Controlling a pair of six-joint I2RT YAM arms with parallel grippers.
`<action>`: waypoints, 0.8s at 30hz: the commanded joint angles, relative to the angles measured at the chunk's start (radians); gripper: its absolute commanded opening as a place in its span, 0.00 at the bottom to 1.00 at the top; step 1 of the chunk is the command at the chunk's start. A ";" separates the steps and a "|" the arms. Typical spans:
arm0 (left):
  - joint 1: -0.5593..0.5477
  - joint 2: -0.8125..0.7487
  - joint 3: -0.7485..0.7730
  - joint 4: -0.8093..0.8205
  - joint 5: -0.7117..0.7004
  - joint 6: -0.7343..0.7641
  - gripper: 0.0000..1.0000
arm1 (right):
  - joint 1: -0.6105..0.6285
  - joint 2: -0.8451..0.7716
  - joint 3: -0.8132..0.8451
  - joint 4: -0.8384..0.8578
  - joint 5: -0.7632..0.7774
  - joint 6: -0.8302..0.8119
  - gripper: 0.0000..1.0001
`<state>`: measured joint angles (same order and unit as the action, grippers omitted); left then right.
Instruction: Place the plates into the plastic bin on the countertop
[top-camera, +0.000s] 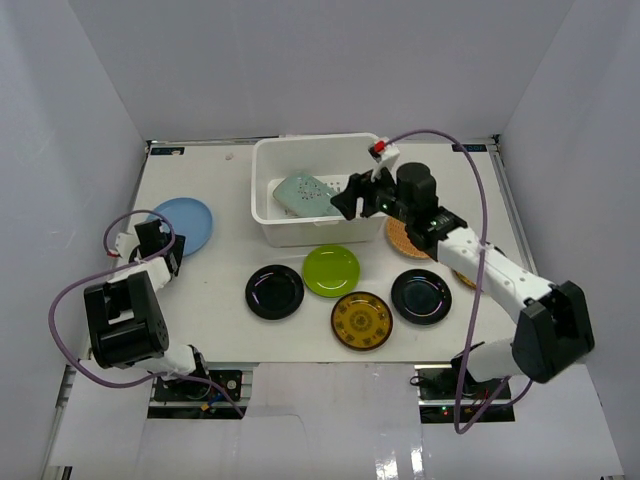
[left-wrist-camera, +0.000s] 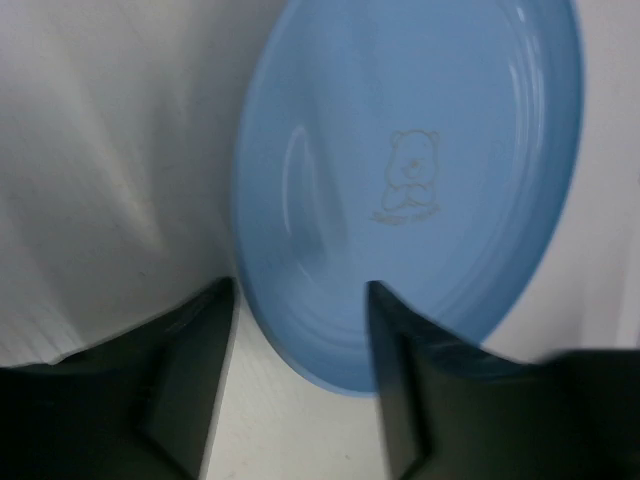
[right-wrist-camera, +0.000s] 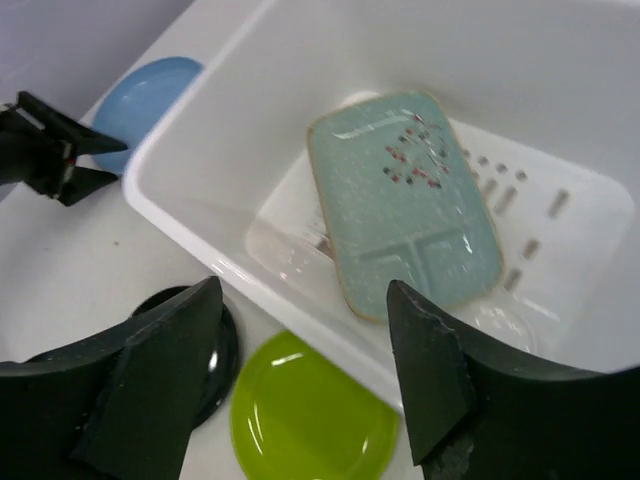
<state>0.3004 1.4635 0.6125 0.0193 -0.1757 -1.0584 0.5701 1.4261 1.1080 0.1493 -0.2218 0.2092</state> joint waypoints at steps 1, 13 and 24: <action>0.011 0.031 -0.045 -0.073 -0.018 0.002 0.58 | -0.053 -0.130 -0.190 -0.002 0.221 0.096 0.71; 0.029 -0.118 0.003 -0.065 0.116 0.112 0.00 | -0.683 -0.408 -0.496 -0.137 0.231 0.226 0.73; 0.029 -0.505 0.041 0.069 0.396 -0.034 0.00 | -0.739 -0.159 -0.415 -0.108 0.082 0.277 0.60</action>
<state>0.3256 0.9573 0.6090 -0.0051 0.0856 -1.0138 -0.1673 1.2354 0.6399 0.0082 -0.1024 0.4622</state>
